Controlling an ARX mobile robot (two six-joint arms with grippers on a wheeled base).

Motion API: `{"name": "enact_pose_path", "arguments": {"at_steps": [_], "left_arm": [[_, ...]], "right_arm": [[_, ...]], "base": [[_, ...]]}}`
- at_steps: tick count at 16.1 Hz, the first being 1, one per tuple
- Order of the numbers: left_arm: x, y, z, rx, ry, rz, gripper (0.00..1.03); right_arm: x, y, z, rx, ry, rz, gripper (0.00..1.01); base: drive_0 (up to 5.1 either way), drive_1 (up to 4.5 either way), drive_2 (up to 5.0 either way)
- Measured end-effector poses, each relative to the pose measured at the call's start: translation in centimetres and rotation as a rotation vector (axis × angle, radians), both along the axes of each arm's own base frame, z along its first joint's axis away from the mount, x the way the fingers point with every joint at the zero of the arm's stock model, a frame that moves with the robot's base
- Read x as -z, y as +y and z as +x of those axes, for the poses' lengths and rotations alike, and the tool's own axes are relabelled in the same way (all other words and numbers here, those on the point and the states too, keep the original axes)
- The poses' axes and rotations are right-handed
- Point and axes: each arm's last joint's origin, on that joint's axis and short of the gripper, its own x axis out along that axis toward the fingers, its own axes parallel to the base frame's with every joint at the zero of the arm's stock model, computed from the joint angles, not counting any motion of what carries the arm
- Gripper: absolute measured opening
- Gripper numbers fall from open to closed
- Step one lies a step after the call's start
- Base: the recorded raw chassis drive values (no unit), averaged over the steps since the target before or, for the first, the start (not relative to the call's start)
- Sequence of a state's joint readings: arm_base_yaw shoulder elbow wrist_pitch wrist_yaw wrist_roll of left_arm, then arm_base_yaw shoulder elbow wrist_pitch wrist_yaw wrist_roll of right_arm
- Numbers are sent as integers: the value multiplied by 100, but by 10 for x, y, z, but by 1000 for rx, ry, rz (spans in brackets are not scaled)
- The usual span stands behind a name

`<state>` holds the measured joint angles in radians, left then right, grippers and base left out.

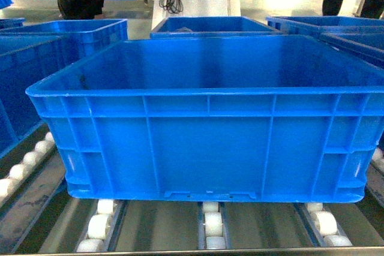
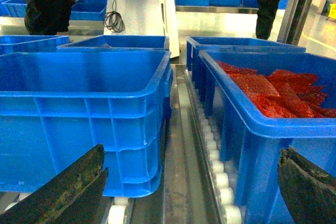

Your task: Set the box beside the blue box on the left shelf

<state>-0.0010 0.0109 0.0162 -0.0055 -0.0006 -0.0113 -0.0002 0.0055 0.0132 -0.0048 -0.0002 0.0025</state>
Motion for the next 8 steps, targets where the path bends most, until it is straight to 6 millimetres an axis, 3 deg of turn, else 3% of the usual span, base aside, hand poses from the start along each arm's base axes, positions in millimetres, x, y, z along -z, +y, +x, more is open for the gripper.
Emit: {"name": "enact_pose_path", "arguments": {"at_steps": [8], "left_arm": [[0, 0, 0, 0, 0, 0, 98]], "right_arm": [[0, 0, 0, 0, 0, 0, 98]], "base": [[0, 0, 0]]}}
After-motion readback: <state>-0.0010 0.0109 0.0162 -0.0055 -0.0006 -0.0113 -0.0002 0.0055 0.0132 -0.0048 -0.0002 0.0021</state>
